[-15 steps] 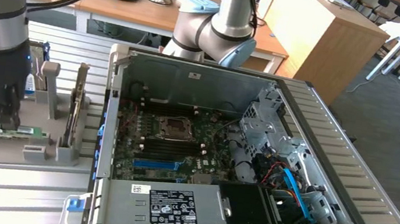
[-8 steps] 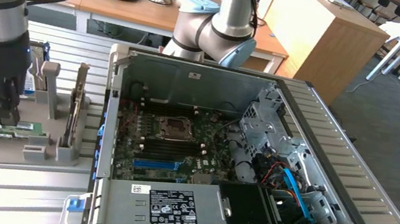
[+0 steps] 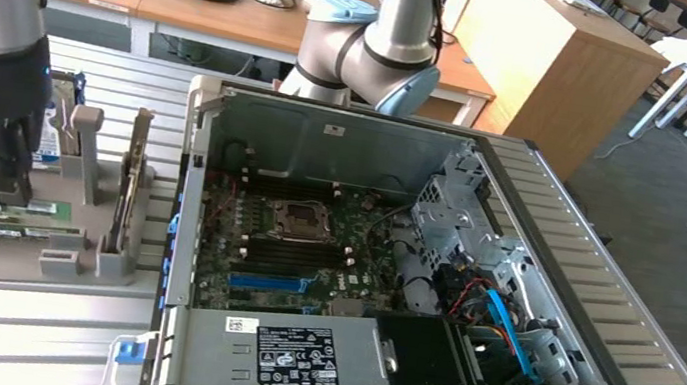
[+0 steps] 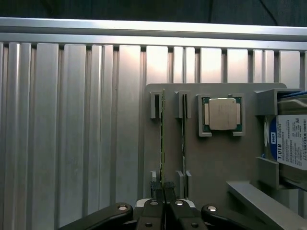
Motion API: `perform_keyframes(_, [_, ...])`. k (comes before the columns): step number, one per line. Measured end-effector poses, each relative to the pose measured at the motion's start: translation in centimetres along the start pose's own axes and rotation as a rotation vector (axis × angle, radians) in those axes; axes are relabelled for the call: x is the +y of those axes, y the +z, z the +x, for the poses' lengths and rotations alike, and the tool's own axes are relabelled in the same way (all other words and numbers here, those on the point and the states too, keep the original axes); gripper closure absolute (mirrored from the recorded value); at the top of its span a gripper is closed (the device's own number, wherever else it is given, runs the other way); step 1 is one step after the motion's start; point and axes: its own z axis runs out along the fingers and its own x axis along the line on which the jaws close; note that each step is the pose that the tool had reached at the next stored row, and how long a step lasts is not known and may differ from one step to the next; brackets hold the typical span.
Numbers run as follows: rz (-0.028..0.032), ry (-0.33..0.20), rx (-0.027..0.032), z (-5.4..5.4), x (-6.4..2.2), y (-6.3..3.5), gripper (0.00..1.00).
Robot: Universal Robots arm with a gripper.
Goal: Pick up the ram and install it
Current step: 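Pick up the ram and move it above insertion slot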
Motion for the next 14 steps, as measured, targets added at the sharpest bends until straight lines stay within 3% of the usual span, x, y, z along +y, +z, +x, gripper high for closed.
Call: perform_keyframes(14, [-0.0001,0.000,0.0001,0.0,0.00,-2.31,0.88])
